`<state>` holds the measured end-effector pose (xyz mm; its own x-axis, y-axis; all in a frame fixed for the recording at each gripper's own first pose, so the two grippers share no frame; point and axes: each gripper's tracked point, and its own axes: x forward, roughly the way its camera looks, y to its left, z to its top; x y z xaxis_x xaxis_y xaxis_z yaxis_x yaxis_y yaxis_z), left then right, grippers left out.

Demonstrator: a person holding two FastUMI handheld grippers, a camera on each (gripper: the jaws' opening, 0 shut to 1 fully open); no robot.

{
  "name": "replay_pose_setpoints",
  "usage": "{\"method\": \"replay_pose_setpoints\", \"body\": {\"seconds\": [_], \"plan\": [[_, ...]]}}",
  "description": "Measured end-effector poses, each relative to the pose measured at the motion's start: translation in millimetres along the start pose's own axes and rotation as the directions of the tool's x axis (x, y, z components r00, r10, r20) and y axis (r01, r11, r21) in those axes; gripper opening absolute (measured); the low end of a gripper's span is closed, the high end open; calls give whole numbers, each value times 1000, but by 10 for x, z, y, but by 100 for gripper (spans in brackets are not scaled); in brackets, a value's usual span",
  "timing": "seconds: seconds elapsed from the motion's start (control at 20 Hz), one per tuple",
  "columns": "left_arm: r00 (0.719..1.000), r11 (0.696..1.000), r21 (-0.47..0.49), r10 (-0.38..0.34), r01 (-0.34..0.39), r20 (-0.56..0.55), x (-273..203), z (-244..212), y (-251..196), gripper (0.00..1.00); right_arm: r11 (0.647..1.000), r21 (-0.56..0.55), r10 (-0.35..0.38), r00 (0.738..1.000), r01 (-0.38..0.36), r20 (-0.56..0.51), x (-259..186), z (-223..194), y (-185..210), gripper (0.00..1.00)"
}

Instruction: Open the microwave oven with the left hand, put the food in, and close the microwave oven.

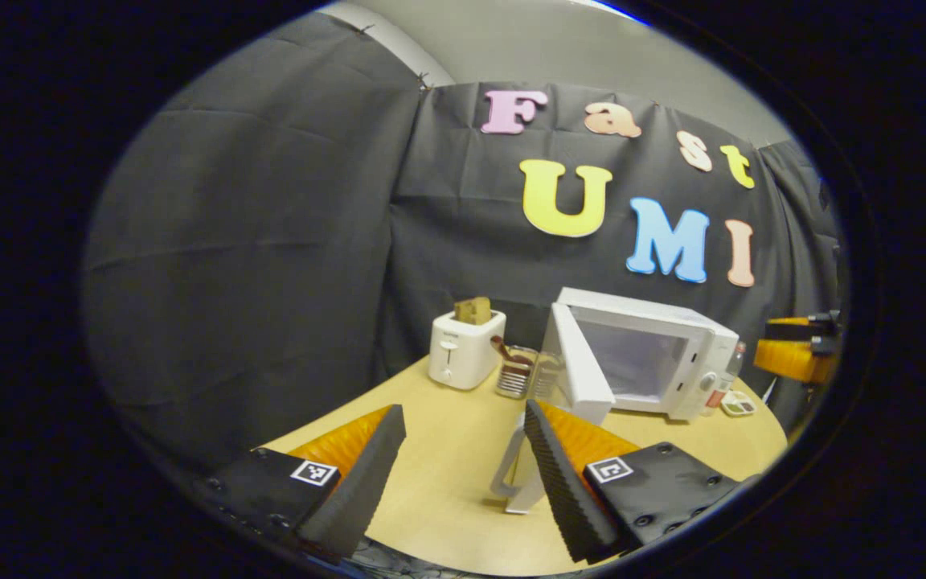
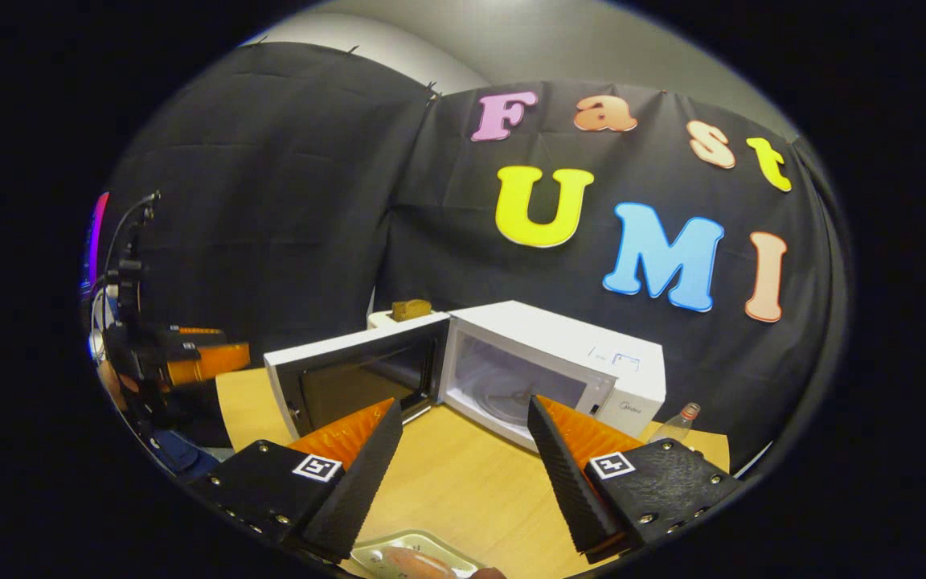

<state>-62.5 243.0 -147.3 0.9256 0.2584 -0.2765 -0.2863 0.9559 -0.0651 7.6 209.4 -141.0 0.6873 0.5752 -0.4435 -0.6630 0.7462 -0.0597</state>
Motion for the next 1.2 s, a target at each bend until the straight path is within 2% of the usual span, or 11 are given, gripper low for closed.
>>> {"method": "replay_pose_setpoints", "body": {"seconds": [0.15, 0.3, 0.4, 0.55, 0.75, 0.95, 1.05, 1.2], "plan": [[997, 999, 1, 41, -41, 71, -180, 302, 6, 96, 990, -18, 135, 981, -139, -142, 59, -458, 146, 96], [992, 998, -1, 64, -64, 111, -345, 484, -7, 94, 968, -18, 238, 937, -250, -256, 91, -864, 263, 97], [987, 997, 15, 78, -81, 139, -440, 586, -28, 95, 945, -2, 308, 894, -327, -324, 112, -1113, 379, 96], [984, 994, 42, 95, -103, 152, -571, 637, -28, 94, 901, 1, 392, 812, -434, -432, 64, -1511, 558, 96], [982, 990, 57, 120, -129, 146, -682, 616, -15, 94, 841, -5, 450, 705, -541, -548, -15, -1911, 659, 97], [982, 986, 83, 136, -148, 133, -750, 545, -17, 94, 804, 16, 466, 613, -595, -638, -128, -2246, 669, 97], [981, 984, 87, 143, -155, 129, -750, 515, -20, 94, 792, 24, 467, 579, -610, -669, -145, -2358, 652, 97], [979, 983, 72, 156, -166, 129, -780, 504, -6, 94, 783, 32, 464, 548, -622, -696, -176, -2490, 647, 97]]}}
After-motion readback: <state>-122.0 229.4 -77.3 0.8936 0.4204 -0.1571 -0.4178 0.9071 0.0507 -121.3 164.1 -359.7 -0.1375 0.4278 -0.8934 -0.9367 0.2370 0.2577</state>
